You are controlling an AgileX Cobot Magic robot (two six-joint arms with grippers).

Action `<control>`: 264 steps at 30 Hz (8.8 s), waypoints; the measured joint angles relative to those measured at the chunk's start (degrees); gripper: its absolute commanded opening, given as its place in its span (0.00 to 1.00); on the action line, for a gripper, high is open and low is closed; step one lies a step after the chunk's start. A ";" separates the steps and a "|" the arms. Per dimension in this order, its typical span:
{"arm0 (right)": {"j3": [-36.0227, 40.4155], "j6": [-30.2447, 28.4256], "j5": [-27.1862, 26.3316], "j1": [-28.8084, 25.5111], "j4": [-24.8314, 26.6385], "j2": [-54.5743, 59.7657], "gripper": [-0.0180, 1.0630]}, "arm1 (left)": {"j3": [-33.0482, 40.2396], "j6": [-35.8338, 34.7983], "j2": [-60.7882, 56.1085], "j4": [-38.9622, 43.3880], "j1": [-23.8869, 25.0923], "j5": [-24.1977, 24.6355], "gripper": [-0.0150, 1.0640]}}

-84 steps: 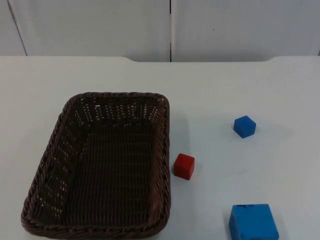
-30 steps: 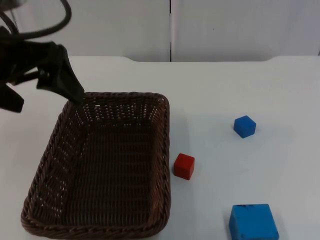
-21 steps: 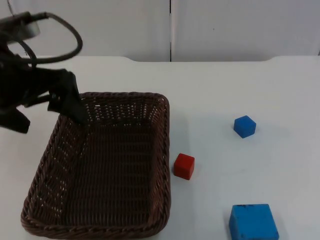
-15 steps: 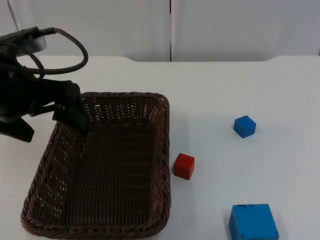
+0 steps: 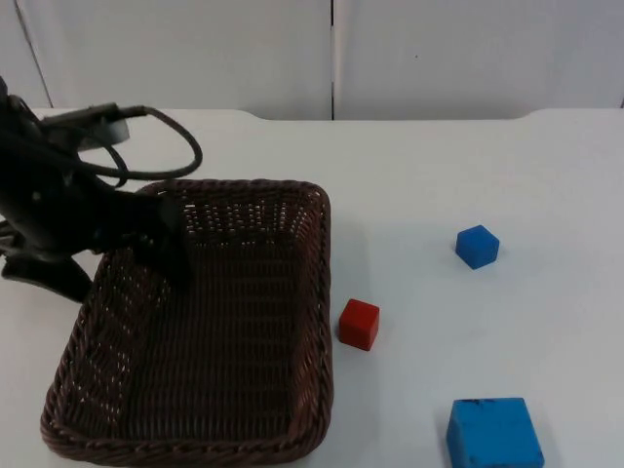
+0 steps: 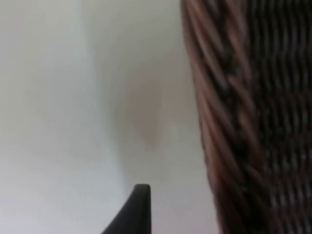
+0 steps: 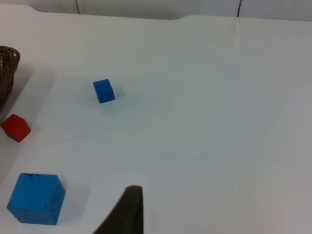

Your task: Pick up the basket with the left hand and place the largest block into the basket with the right hand.

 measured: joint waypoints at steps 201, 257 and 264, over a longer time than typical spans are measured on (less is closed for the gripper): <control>-19.35 -27.33 -34.03 36.29 1.47 107.99 0.92 | 13.87 -1.34 -29.31 -2.32 8.25 17.78 0.01; -19.35 -20.28 -13.80 36.51 -0.23 63.03 0.02 | 13.87 -1.34 -29.31 -2.21 8.25 17.78 0.01; -19.35 -20.00 -13.80 36.51 -0.11 63.03 0.02 | 13.87 -1.34 -29.31 -2.21 8.25 17.78 0.01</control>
